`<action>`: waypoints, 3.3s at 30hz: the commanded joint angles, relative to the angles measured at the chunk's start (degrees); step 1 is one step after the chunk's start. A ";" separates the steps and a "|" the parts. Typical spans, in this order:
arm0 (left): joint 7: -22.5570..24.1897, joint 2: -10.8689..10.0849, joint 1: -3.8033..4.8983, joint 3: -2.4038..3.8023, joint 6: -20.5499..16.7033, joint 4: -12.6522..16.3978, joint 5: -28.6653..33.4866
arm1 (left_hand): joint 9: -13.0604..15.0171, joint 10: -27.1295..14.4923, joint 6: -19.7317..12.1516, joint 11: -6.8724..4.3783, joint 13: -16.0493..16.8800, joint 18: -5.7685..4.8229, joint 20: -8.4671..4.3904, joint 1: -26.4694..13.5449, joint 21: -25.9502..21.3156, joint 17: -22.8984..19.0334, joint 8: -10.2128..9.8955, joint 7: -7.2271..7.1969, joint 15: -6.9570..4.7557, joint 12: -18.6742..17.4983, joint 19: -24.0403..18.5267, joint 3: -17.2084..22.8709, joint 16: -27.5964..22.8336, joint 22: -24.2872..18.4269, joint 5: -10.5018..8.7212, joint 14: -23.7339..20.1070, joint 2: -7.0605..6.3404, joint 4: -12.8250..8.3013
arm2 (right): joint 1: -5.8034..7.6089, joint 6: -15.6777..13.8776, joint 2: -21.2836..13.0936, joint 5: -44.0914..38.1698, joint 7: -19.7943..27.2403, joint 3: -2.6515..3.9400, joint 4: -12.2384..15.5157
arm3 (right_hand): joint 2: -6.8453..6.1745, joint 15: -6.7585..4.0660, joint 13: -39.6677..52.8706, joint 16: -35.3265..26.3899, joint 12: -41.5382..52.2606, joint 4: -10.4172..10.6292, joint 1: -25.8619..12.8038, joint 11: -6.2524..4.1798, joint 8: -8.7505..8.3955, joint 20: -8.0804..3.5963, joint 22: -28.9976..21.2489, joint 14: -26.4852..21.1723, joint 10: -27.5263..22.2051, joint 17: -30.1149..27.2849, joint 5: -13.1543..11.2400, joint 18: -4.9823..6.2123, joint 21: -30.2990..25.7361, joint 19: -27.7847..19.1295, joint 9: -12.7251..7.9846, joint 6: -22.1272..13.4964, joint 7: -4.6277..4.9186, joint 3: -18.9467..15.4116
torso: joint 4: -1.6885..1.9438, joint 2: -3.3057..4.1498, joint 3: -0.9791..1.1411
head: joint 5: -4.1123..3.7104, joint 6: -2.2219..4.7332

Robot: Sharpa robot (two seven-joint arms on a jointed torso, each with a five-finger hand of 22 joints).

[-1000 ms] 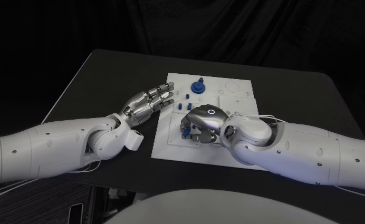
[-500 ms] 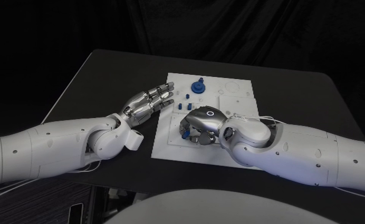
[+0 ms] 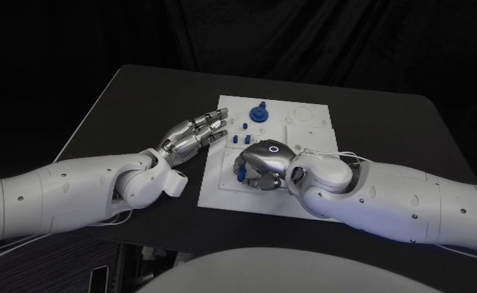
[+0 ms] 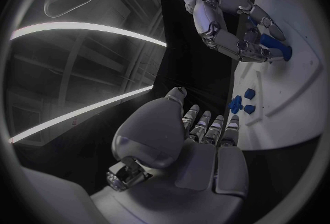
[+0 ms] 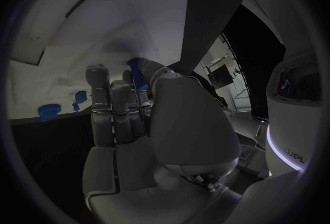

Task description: Assemble the parts on the task board

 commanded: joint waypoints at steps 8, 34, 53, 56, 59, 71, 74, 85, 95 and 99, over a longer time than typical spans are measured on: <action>1.92 0.32 -0.18 0.05 0.81 -0.14 0.25 | 0.04 -0.01 -0.16 -0.43 0.07 1.02 0.36 -0.33 0.24 0.09 0.25 0.52 0.23 0.17 0.13 0.46 0.31 0.01 -0.03 -0.13 0.03 0.15 | -0.18 4.44 0.24 -0.41 -2.42 0.01 -0.25 | -0.22 1.89 3.00 -1.30 3.89 -0.21 -0.46 2.21 -3.14 2.02 2.80 -4.89 -11.05 -3.71 -1.71 1.00 -5.16 -3.86 -2.17 -6.39 -0.46 -2.45 | 0.02 0.02 -0.01 | -0.10 -0.01; 3.56 0.23 -0.54 0.05 0.63 -0.80 0.25 | 0.10 0.02 0.51 -0.25 0.11 1.21 0.28 -7.39 0.37 0.09 0.50 0.27 -0.03 0.67 0.35 -2.64 0.49 0.20 -3.36 -0.20 0.62 6.67 | 7.92 -7.70 -11.47 18.02 0.57 0.93 9.94 | -0.55 1.85 5.06 3.47 15.88 4.82 5.12 2.19 -3.49 2.42 3.85 -2.10 -17.68 -2.82 0.63 0.65 0.38 -0.80 -7.87 -13.10 -1.34 -6.03 | 0.03 -0.07 0.03 | -2.03 -0.01; 4.08 0.51 -0.87 0.05 0.38 -0.87 0.24 | 0.12 -0.02 0.80 0.10 0.12 1.30 0.34 -9.39 0.39 0.11 0.64 -0.33 -0.04 1.03 0.40 -1.80 0.69 0.12 -5.17 -0.25 0.53 6.27 | 7.20 -4.26 -34.57 16.29 -15.10 -0.27 18.36 | 1.27 -3.78 60.13 14.23 60.48 6.92 -15.86 -4.53 27.19 -2.63 8.30 11.14 26.72 16.17 -5.78 -2.80 21.41 9.14 2.45 -8.62 -3.06 -11.47 | -0.06 -0.75 -0.21 | -6.07 -0.01; 4.13 0.53 -1.10 0.05 0.42 -0.87 0.23 | 0.15 -0.02 1.05 0.25 0.13 1.31 0.34 -9.00 0.38 0.11 0.71 -0.74 -0.06 1.08 0.38 -1.68 0.71 0.07 -5.15 -0.25 0.47 6.25 | 6.36 -3.12 -35.36 14.12 -18.79 -0.30 18.87 | 0.39 -4.72 70.55 18.27 62.16 7.07 -23.17 -5.57 28.33 -3.66 9.77 14.45 35.43 24.56 -6.05 -3.87 28.07 11.48 1.93 -6.44 -4.14 -11.04 | -0.01 -0.72 -0.24 | -7.08 -0.01; 4.15 0.50 -1.28 0.05 0.47 -0.74 0.23 | 0.14 -0.02 0.97 0.26 0.13 1.31 0.34 -8.97 0.39 0.11 0.70 -0.76 -0.05 1.07 0.39 -1.67 0.71 0.08 -5.14 -0.25 0.47 6.26 | 5.74 -1.79 -35.33 12.29 -21.92 -0.31 18.93 | -0.20 -5.48 76.37 20.87 62.66 7.08 -27.03 -6.34 29.07 -4.45 10.97 16.53 40.12 30.29 -5.35 -4.82 33.43 13.26 1.90 -4.95 -4.94 -10.50 | -0.17 -0.66 -0.15 | -7.98 -0.01; 4.13 0.16 -1.64 0.05 0.44 -0.54 0.23 | 0.25 -0.04 2.12 0.80 0.15 1.28 0.38 -6.68 0.43 0.12 1.01 -2.28 0.03 1.26 0.46 -0.83 0.85 0.11 -4.48 -0.24 0.33 5.80 | 3.64 2.12 -32.39 7.92 -28.60 -0.31 17.87 | -1.74 -6.92 76.37 23.21 62.66 7.19 -35.52 -7.85 29.41 -5.91 13.35 18.34 40.12 35.76 -5.54 -6.67 43.18 16.18 2.13 -1.95 -6.41 -10.81 | -0.14 -0.77 0.00 | -8.77 -0.01; 4.13 0.08 -1.67 0.05 0.53 -0.49 0.23 | 0.23 -0.05 2.05 0.80 0.15 1.28 0.39 -6.26 0.42 0.13 0.98 -2.29 0.04 1.28 0.45 -0.66 0.86 0.09 -4.21 -0.24 0.30 5.69 | 3.14 3.05 -31.51 7.59 -29.33 -0.30 17.43 | -1.85 -7.01 76.37 23.12 62.66 7.19 -35.82 -7.90 28.88 -6.02 13.48 18.31 40.12 35.54 -6.17 -6.77 43.72 16.33 1.97 -1.84 -6.45 -10.89 | -0.14 -0.86 0.07 | -8.78 -0.01; 3.97 -0.96 -1.75 0.04 0.49 0.01 0.23 | 0.12 -0.07 1.28 0.82 0.14 1.25 0.42 -5.61 0.44 0.12 0.73 -1.71 0.11 1.27 0.48 -0.42 0.86 0.09 -3.54 -0.25 0.26 5.71 | 1.79 3.40 -29.22 7.28 -30.41 -0.29 15.85 | -1.76 -7.06 76.37 22.76 62.66 7.18 -36.32 -7.92 28.37 -6.09 13.43 18.15 40.12 34.70 -6.90 -6.74 43.67 16.29 1.83 -1.62 -6.46 -10.91 | -0.16 -0.87 0.00 | -8.69 -0.01; 3.68 -0.96 -2.17 0.04 0.70 -0.15 0.23 | 0.11 -0.09 0.90 0.85 0.14 1.15 0.45 -3.63 0.44 0.13 0.58 -1.29 0.23 1.24 0.52 0.67 0.88 0.05 -1.47 -0.25 0.09 4.65 | 0.91 3.35 -27.21 7.25 -29.43 -0.28 13.87 | -1.09 -7.07 76.37 22.41 62.66 7.13 -34.59 -7.92 27.55 -6.09 13.29 18.01 40.12 33.97 -5.91 -6.64 43.36 16.10 1.63 -1.20 -6.46 -10.09 | -0.14 -0.85 0.01 | -8.78 -0.01; 3.58 -1.04 -2.53 0.04 0.70 -0.12 0.23 | 0.12 -0.09 0.90 0.85 0.14 1.14 0.45 -3.44 0.44 0.13 0.57 -1.25 0.24 1.24 0.51 0.79 0.89 0.03 -1.26 -0.25 0.06 4.50 | 0.50 3.32 -26.46 7.25 -28.96 -0.28 13.06 | -0.77 -7.06 76.37 22.36 62.66 7.12 -34.31 -7.91 27.30 -6.08 13.25 17.99 40.12 33.87 -5.35 -6.61 43.29 16.04 1.58 -1.11 -6.45 -9.88 | -0.15 -0.88 0.00 | -9.05 -0.01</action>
